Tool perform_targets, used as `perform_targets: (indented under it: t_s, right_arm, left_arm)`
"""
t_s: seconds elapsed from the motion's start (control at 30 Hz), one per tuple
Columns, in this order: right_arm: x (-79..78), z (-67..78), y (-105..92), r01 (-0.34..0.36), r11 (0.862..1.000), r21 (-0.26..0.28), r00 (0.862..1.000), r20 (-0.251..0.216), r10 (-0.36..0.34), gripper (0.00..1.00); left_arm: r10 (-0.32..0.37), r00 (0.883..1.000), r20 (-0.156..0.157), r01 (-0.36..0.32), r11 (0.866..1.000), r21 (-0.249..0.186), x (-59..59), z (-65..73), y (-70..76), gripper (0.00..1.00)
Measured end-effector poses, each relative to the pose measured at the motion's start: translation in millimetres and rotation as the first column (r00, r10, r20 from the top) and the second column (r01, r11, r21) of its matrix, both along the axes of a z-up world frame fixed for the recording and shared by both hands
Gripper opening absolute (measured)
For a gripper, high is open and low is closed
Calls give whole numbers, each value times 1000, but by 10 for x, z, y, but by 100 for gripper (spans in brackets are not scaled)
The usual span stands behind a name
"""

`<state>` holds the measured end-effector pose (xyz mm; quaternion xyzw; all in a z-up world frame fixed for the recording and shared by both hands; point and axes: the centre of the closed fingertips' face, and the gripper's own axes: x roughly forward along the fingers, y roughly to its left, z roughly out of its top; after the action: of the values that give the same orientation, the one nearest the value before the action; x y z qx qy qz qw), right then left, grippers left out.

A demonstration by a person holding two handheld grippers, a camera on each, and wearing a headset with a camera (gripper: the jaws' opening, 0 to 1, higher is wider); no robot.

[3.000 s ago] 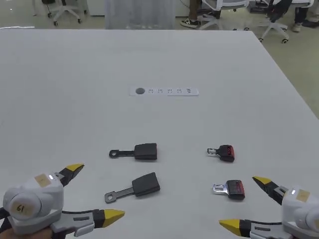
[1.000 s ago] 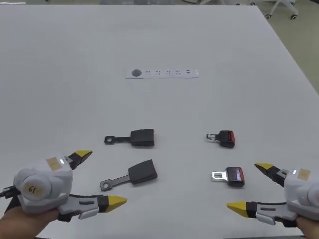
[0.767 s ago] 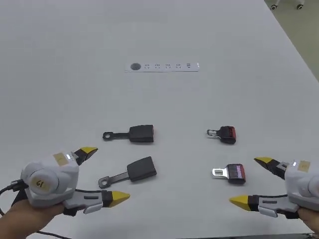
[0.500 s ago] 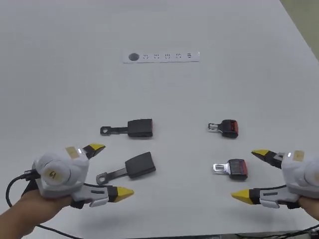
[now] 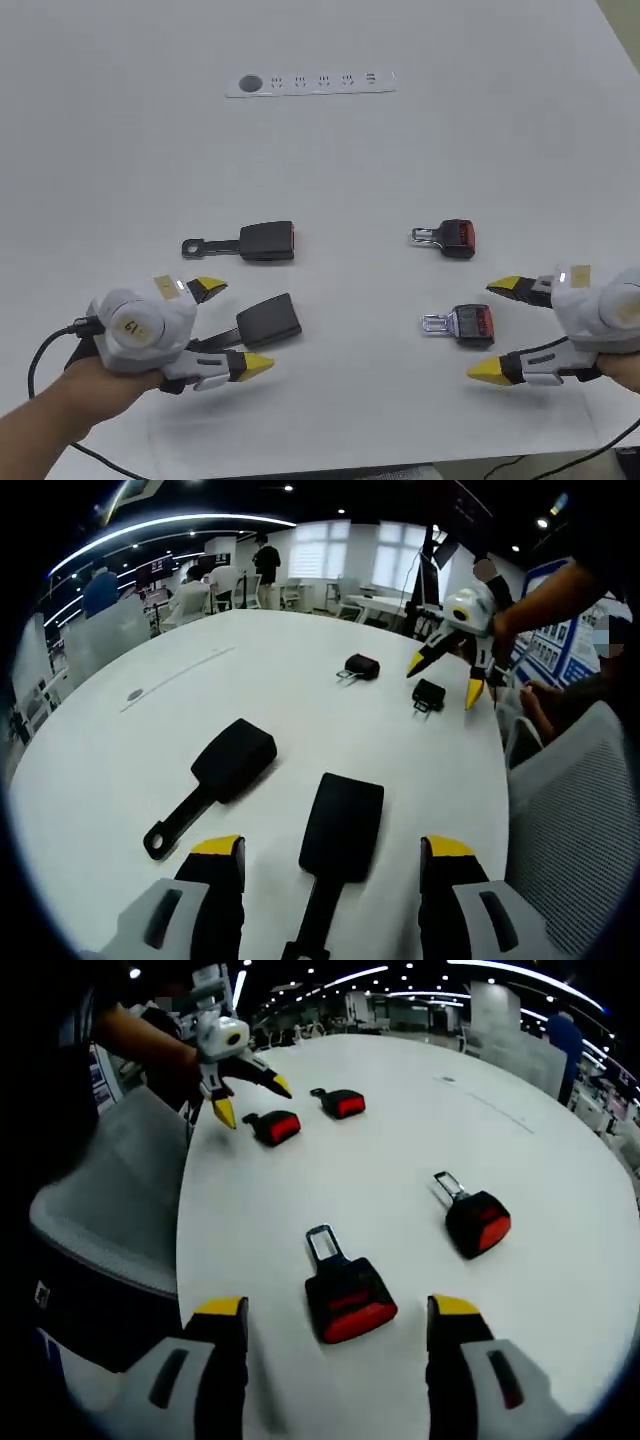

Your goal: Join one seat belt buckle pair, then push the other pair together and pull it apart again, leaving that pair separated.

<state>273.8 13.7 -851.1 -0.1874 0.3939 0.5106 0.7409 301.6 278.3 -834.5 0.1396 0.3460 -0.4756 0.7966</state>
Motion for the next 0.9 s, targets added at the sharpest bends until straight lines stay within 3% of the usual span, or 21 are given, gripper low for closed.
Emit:
perform_targets:
  t_s: [0.3,0.53,0.57,0.7,0.73,0.8,0.9]
  right_arm:
    - [-29,-48,6,-72,997,-16,997,-34,72,63]
    - [-17,-57,32,-78,997,-23,996,-36,77,59]
    - [-17,-51,35,-80,997,-24,996,-34,79,59]
    - [-21,-46,40,-98,995,-24,995,-21,97,55]
    - [-22,-45,44,-100,995,-23,995,-21,99,53]
    - [-22,-42,53,-107,994,-18,994,-18,107,48]
    - [1,-49,41,-128,991,-30,992,11,128,39]
  left_arm:
    - [-54,998,-35,55,998,11,-26,-115,-67,59]
    - [-105,994,-38,107,993,59,-87,-257,-35,48]
    - [-121,992,-16,122,991,50,-75,-248,-53,47]
    - [-151,988,-3,151,987,49,-68,-258,-103,36]
    - [-204,978,44,200,976,83,-41,-264,-96,35]
    - [-206,978,37,203,976,80,-55,-268,-97,35]
    - [-258,965,53,253,964,85,-62,-272,-95,34]
